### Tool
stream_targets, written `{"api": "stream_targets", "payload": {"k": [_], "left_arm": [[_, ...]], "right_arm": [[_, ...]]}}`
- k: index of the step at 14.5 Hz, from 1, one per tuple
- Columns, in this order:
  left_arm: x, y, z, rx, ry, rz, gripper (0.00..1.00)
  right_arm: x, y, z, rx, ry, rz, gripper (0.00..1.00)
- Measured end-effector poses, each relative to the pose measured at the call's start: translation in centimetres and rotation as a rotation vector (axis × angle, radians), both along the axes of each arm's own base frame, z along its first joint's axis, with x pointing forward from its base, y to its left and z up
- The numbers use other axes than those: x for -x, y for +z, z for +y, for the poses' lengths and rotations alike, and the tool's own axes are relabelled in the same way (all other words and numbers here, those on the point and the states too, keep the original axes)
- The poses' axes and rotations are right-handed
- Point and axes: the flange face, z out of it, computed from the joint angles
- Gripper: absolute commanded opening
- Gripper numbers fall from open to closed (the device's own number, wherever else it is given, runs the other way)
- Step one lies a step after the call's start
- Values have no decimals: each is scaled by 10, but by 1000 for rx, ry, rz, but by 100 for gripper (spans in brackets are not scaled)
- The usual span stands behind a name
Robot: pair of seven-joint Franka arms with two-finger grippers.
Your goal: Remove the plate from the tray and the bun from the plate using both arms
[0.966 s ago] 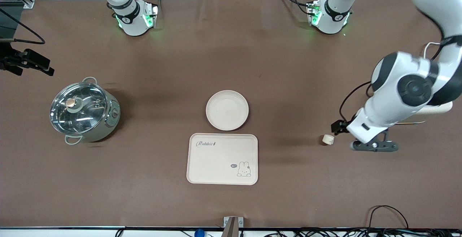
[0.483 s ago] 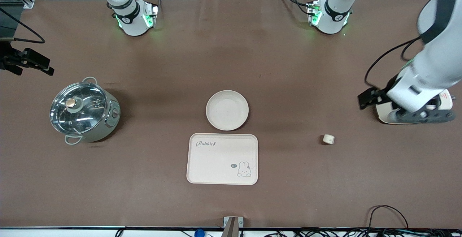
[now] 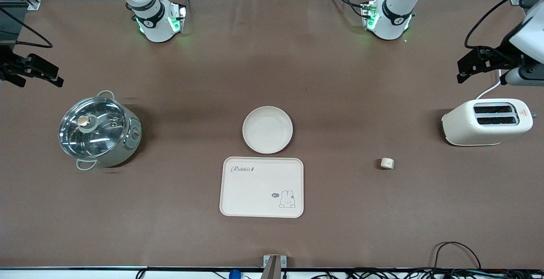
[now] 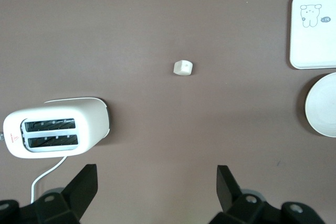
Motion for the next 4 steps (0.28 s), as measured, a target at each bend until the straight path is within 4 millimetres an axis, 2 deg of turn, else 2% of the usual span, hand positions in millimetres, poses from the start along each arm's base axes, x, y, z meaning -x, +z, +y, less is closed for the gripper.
{"api": "stream_targets", "payload": {"k": [2, 4], "left_arm": [[13, -10, -3, -2, -8, -7, 100], [16, -14, 1, -1, -3, -11, 100]], "right_arm": [[0, 0, 1, 0, 1, 3, 100], [0, 0, 1, 0, 1, 3, 100]]}}
